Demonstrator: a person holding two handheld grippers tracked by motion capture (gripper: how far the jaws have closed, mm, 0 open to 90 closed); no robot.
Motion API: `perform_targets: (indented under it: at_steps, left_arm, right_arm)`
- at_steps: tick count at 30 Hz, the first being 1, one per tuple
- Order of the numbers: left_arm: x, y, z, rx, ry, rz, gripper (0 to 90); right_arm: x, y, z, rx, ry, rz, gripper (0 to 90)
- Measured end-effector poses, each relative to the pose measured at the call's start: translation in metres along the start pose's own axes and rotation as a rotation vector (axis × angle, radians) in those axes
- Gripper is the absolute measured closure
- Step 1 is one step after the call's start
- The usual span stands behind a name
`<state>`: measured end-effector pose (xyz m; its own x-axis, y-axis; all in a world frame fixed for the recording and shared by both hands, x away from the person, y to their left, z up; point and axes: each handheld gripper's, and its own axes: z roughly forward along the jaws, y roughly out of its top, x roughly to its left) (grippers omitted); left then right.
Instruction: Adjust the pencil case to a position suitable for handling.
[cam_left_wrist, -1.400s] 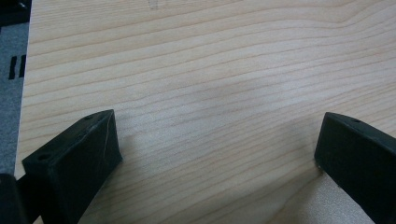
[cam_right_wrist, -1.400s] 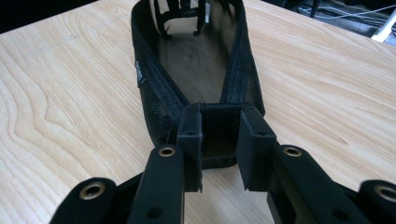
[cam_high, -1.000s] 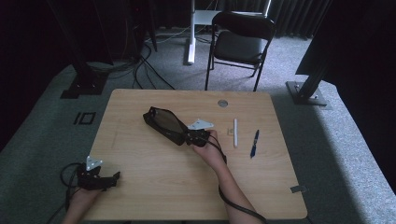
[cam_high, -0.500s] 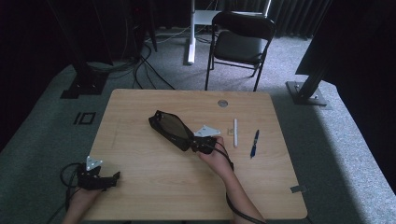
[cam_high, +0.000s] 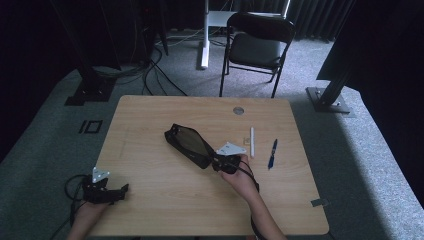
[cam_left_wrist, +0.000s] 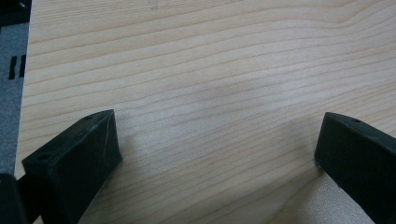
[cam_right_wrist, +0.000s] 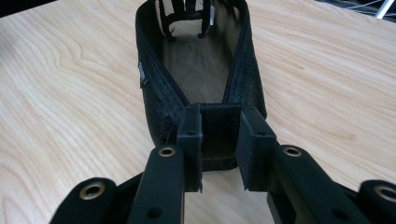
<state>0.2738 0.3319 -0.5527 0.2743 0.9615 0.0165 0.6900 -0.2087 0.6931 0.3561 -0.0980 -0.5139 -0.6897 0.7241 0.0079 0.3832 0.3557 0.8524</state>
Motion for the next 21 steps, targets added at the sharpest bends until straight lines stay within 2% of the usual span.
perform_targets:
  at_steps: [2,11,18,21]
  left_arm:
    - [0.0,0.0,0.0,0.0,0.0,0.0,0.3]
    - [0.0,0.0,0.0,0.0,0.0,0.0,0.3]
    - [0.0,0.0,0.0,0.0,0.0,0.0,0.3]
    - [0.0,0.0,0.0,-0.001,0.0,0.0,0.4]
  right_arm:
    - [0.0,-0.003,-0.006,0.004,0.011,0.01,73.3]
    - [-0.007,-0.015,-0.023,0.003,-0.01,0.015,73.4]
    - [-0.007,-0.023,-0.034,0.006,-0.009,0.018,73.4]
    - [-0.008,-0.027,-0.039,0.008,0.0,0.034,73.3]
